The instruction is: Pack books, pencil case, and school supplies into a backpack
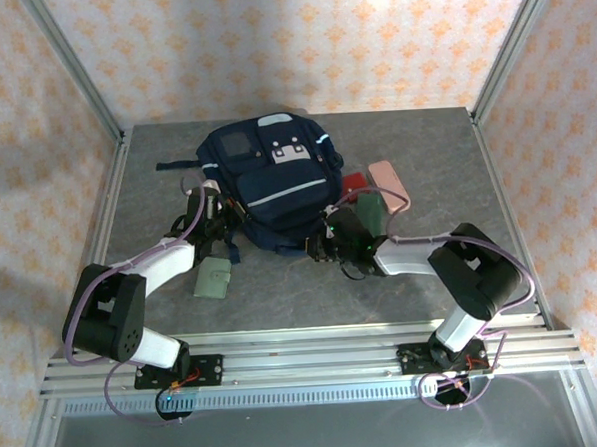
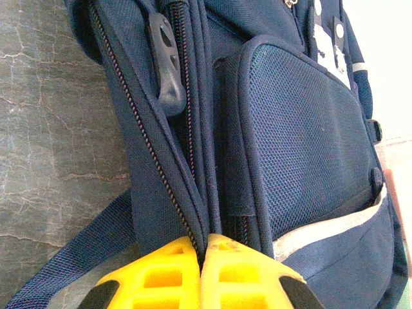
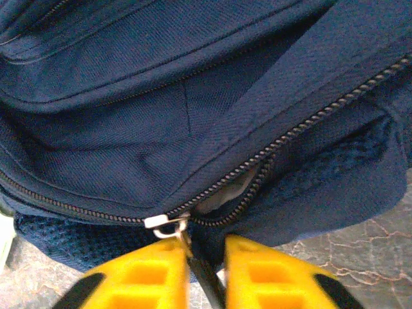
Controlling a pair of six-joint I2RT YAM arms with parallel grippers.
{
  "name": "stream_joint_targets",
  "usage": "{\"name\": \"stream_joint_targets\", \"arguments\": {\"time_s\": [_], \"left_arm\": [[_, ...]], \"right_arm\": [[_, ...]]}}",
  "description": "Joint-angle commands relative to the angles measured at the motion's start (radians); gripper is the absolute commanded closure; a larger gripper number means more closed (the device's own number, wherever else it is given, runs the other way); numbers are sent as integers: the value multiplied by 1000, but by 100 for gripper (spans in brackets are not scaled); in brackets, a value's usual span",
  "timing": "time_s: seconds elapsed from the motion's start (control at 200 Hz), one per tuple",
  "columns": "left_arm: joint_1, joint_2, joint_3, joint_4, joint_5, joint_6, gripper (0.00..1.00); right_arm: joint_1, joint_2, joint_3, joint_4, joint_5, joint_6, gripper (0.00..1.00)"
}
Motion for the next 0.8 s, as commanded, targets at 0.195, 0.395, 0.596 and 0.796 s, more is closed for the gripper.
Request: {"name": "stream_joint_targets", "arguments": {"time_s": [0.195, 0.395, 0.596, 0.796], "left_arm": [[3, 2, 63, 74, -2, 24, 100], [19, 28, 108, 17, -22, 89, 100], [23, 86, 187, -17, -54, 163, 100], [28, 153, 299, -94, -85, 182, 65]], "right_arm": [[19, -1, 30, -90, 21, -14, 100], [18, -98, -6, -197, 71, -57, 100], [76, -155, 45, -256, 35, -95, 100], [127, -31, 153, -156, -35, -26, 100]]}}
